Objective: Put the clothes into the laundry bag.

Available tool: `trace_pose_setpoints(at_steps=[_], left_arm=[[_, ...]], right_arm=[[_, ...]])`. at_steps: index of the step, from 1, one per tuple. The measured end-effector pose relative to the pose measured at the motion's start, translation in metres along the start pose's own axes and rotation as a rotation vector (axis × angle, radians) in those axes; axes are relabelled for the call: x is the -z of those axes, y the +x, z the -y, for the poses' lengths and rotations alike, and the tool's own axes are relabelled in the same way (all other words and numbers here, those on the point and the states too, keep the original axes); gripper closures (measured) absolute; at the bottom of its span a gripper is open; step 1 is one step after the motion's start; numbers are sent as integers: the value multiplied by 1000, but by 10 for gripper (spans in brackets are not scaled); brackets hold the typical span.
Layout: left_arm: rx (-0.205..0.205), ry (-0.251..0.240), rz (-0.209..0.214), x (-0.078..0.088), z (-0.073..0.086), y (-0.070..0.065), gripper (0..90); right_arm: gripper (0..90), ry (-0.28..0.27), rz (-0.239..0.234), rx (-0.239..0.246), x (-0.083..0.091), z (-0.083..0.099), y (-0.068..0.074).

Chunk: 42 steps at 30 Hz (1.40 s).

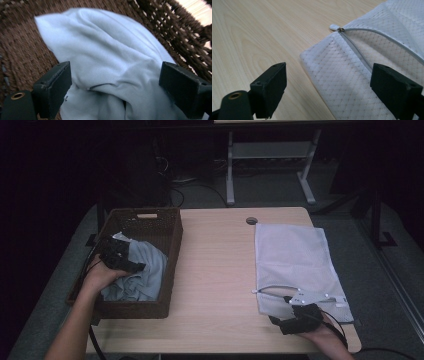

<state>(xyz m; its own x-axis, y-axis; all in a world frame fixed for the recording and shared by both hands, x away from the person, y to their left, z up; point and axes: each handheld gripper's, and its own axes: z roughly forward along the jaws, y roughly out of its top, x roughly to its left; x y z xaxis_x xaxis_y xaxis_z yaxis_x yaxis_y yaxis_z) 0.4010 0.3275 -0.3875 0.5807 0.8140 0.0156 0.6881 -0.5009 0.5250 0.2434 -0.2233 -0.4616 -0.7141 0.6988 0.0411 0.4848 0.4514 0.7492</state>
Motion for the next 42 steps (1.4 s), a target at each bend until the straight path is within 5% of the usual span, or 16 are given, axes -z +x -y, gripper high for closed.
trace_pose_setpoints(at_steps=[7, 17, 36, 42], left_arm=[[25, 76, -24, -21, 4, 5, 96], [80, 147, -6, -42, 13, 9, 96], [145, 133, 48, -48, 19, 16, 104], [109, 135, 79, -42, 16, 11, 292]], right_arm=[[129, 3, -2, 7, -1, 0, 1], [129, 5, -3, 14, -1, 0, 1], [130, 15, -9, 30, -1, 1, 2], [131, 17, -9, 29, -1, 1, 3]])
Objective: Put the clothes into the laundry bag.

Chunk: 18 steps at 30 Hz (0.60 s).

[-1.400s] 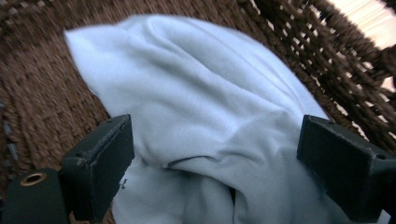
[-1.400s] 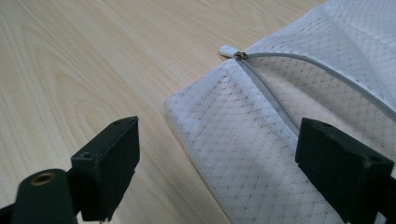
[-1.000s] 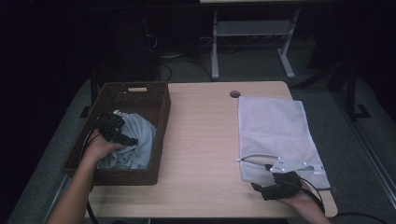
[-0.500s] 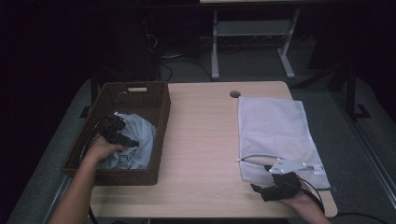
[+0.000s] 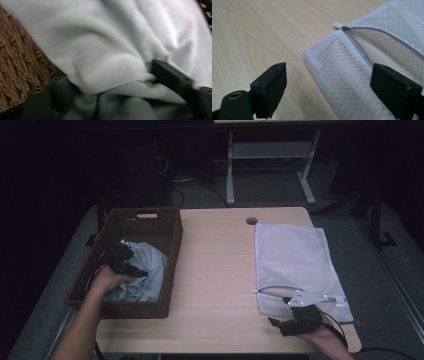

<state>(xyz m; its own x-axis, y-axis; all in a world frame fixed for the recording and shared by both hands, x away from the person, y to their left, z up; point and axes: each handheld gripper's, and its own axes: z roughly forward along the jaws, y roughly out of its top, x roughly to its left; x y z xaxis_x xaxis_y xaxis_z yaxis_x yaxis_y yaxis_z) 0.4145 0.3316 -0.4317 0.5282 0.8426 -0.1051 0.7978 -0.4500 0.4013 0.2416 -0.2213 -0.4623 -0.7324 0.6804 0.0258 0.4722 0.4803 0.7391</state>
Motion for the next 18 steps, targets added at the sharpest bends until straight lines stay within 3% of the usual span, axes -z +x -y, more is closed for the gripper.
trace_pose_setpoints(at_steps=[9, 18], left_arm=[[11, 32, 37, 6, -2, -3, 612], [31, 38, 56, 13, -4, -1, 672]], right_arm=[[132, 3, 0, -3, -1, 0, 0], [132, 4, 2, -14, -1, 1, -1]])
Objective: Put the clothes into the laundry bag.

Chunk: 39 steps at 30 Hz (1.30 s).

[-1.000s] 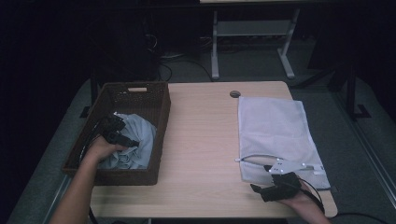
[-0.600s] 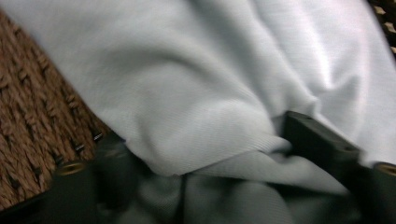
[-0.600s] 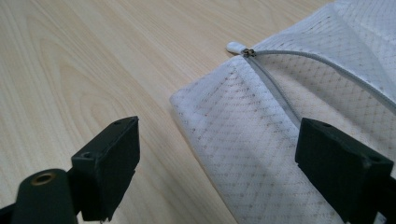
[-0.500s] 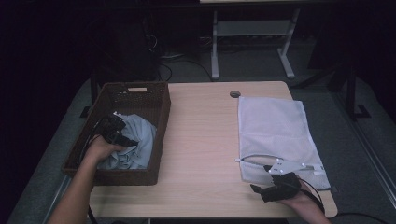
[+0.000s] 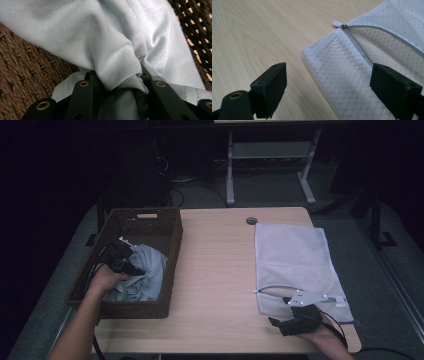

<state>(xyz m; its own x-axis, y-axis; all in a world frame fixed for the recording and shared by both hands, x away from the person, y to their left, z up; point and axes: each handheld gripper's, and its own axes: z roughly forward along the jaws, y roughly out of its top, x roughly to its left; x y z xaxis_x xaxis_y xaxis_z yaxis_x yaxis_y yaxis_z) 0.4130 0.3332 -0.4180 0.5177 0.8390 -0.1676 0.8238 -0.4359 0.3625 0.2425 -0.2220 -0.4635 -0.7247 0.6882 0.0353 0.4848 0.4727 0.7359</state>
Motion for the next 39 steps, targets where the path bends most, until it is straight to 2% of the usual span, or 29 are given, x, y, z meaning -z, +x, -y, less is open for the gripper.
trace_pose_setpoints(at_steps=[7, 10, 15, 22, 29, 33, 39], left_arm=[[22, -19, 21, 10, -1, 0, 680], [28, -44, 33, 18, -1, -1, 682], [25, -89, 26, 34, -3, -4, 683], [60, -200, 13, 62, -4, -2, 685], [33, -265, 27, 84, -7, -9, 687], [6, -292, 18, 95, -11, -18, 687], [-15, -346, 46, 113, -22, -31, 687]], right_arm=[[132, -1, -1, -4, 0, 0, -1], [132, -5, 1, -3, 0, 0, -1], [132, -7, 1, -3, 1, 0, -1], [132, -5, 1, -4, 1, 0, -1], [132, -5, 1, -5, 1, 0, -1], [132, -6, 1, -2, 1, 0, -1], [132, -10, 5, -3, 2, 0, -1]])
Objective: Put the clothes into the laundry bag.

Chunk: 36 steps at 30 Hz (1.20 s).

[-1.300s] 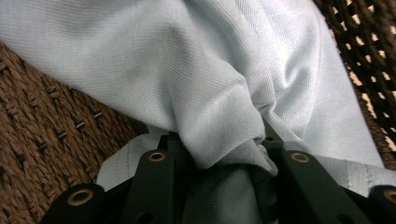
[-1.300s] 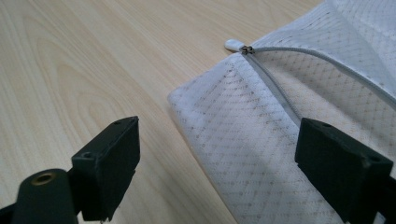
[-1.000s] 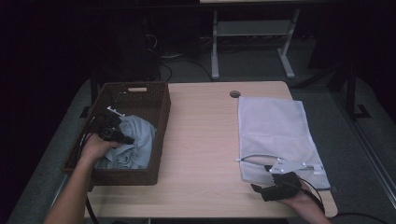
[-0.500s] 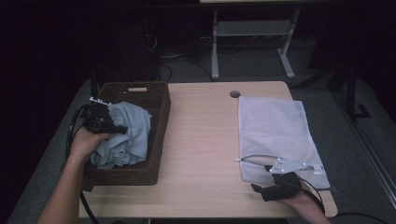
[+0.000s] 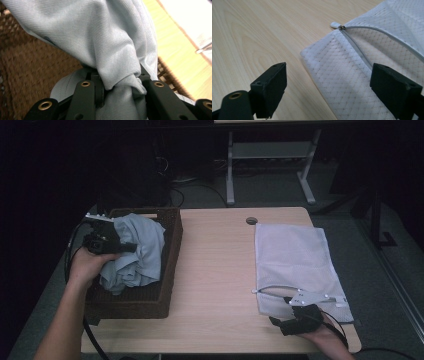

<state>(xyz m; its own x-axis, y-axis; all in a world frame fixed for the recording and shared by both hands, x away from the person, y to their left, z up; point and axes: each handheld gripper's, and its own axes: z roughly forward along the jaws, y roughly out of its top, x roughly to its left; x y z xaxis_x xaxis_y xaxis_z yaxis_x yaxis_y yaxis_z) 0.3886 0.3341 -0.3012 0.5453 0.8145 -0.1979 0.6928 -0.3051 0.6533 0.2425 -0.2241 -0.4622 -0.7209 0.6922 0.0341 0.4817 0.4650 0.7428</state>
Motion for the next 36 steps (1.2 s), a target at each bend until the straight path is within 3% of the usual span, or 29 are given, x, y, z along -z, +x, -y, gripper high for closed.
trace_pose_setpoints(at_steps=[9, 15, 21, 26, 36], left_arm=[[-47, -81, -2, 19, -28, -27, 685], [-81, -100, 40, 22, -43, -48, 686], [-141, -103, 72, 23, -57, -73, 685], [-178, -107, 136, 17, -66, -95, 685], [-251, -95, 222, -6, -80, -140, 685]], right_arm=[[132, -5, 2, 9, 2, 0, 0], [132, -7, 2, -1, 3, 1, 0], [132, -11, 3, 0, 4, 1, -1], [132, -13, 4, -2, 4, 1, -1], [132, -20, 6, -8, 6, 2, -2]])
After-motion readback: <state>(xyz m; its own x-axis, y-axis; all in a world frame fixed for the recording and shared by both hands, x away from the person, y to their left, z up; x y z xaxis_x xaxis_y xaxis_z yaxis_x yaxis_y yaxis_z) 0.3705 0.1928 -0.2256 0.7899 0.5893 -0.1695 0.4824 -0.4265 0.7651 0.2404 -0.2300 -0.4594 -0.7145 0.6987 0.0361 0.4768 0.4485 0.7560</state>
